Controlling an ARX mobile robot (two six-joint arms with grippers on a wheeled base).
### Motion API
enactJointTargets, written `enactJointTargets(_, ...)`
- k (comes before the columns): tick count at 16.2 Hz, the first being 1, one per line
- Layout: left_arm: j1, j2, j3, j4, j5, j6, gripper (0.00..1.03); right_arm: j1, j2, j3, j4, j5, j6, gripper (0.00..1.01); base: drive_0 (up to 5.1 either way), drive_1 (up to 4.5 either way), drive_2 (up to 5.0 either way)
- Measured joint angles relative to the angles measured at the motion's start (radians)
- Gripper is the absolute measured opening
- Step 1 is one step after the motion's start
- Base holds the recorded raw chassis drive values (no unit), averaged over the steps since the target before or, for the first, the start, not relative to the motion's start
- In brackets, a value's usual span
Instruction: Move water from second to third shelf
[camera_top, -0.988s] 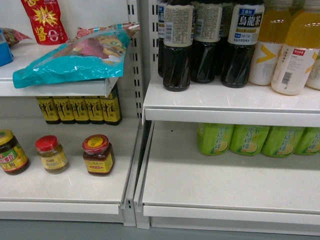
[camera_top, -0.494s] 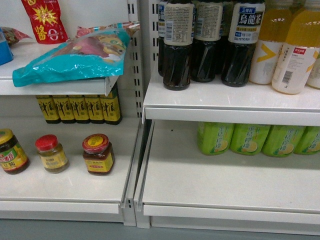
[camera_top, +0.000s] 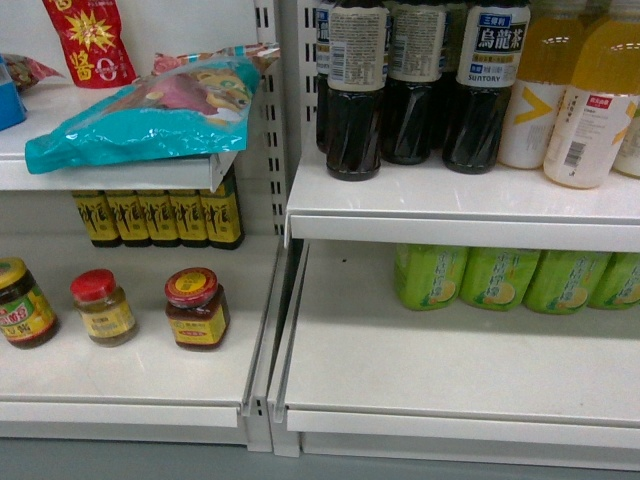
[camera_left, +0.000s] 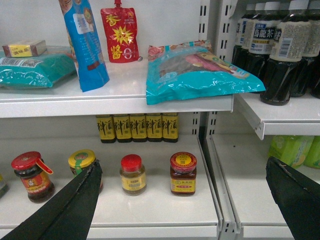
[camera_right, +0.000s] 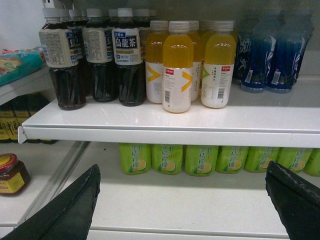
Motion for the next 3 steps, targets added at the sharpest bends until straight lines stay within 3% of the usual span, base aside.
enactJointTargets(3,0.000,0.000,0.000,0.000,0.000,0.000,0.98,0.000,0.000,0.000,0.000,0.000,0.000,0.98,0.0,0.00,0.0)
